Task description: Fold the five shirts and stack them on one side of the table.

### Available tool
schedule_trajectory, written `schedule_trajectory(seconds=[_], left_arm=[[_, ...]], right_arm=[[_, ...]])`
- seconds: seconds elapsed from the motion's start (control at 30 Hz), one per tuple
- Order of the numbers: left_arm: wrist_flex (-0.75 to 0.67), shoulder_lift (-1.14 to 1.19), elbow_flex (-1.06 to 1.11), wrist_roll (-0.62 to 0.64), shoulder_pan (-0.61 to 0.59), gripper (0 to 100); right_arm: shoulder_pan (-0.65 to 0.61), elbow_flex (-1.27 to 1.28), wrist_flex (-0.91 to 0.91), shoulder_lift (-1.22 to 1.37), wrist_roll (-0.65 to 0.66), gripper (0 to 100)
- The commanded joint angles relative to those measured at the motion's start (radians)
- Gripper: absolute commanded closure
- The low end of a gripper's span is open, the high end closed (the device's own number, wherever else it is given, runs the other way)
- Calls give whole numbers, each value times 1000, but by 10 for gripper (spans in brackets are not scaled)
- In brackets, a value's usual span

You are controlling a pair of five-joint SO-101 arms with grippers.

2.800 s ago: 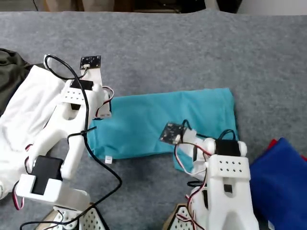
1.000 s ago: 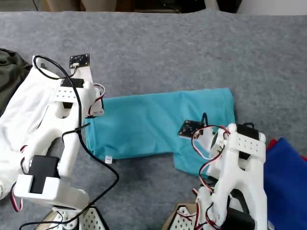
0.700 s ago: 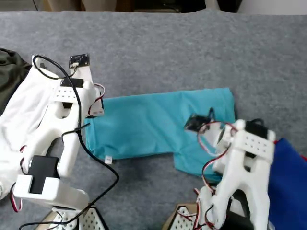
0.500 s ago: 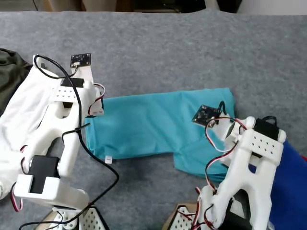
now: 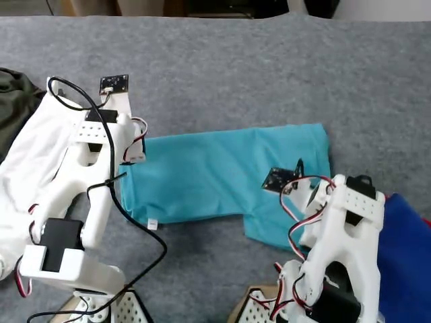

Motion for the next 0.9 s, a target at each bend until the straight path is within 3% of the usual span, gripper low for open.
schedule_trajectory(seconds=[0.0,0.27,0.5,0.67,0.87], left_arm=[[-12,-5,-51,-12,-11,980],[-11,-5,-46,-9,-11,980],[43,-16,-109,-6,-5,980],[112,-15,-232,-5,-6,980],[107,-4,-281,46,8,980]], right_arm=[[-10,19,-3,5,8,992],[-104,31,-25,5,-46,993],[-70,-397,166,10,-98,993],[-125,-644,164,84,-170,992],[-216,-846,41,371,-390,992]])
